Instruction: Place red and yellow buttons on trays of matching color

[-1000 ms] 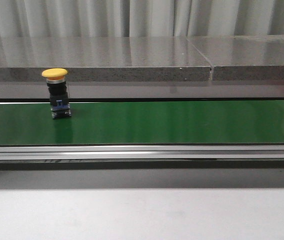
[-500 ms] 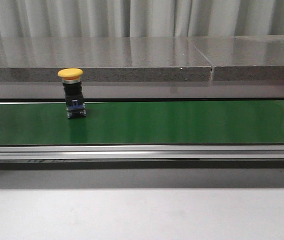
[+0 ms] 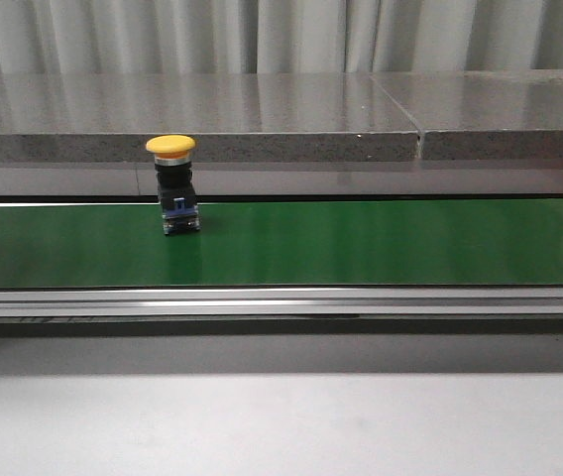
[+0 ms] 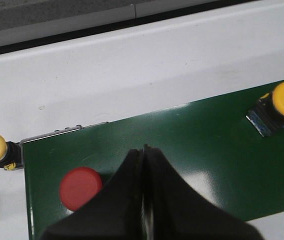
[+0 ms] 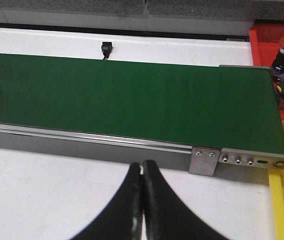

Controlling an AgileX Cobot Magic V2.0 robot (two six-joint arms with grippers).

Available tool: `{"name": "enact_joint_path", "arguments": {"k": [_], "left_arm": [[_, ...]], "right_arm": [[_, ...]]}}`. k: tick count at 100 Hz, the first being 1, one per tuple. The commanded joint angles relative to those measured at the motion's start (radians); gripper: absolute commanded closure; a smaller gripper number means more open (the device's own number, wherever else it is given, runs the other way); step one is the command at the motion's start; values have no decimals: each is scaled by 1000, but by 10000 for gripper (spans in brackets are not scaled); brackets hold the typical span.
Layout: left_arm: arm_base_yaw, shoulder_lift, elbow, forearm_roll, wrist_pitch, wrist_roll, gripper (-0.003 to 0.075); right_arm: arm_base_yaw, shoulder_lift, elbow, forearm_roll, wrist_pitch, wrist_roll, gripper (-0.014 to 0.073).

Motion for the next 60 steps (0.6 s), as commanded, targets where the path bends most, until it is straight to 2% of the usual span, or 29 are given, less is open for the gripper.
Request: {"name": "enact_joint_path", "arguments": {"k": [1, 31, 60], "left_arm": [[-23, -95, 26, -12, -86, -2, 741], [-23, -415, 250, -52, -132, -2, 741], [-23, -712, 427, -69, -87, -5, 741]], "right_arm": [[0, 7, -25, -6, -75, -8, 658], [0, 7, -25, -6, -75, -8, 658], [0, 7, -25, -4, -79, -8, 658]]}}
